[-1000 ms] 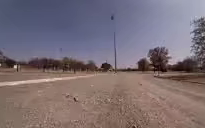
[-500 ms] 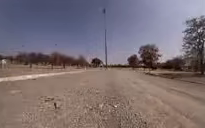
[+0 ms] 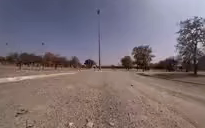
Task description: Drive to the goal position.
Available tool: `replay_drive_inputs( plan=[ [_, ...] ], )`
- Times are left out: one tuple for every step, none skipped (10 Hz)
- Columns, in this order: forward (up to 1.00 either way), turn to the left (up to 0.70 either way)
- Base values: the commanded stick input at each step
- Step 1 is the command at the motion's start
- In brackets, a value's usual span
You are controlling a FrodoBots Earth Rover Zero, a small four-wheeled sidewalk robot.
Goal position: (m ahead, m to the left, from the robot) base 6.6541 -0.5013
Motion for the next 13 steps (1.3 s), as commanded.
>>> replay_drive_inputs(
  plan=[
    [1.00,0.00],
    [1.00,0.00],
    [1.00,0.00],
    [1.00,0.00],
    [1.00,0.00],
    [1.00,0.00],
    [1.00,0.00],
    [1.00,0.00],
    [1.00,0.00],
    [1.00,0.00],
    [1.00,0.00],
    [1.00,0.00],
    [1.00,0.00]
  ],
)
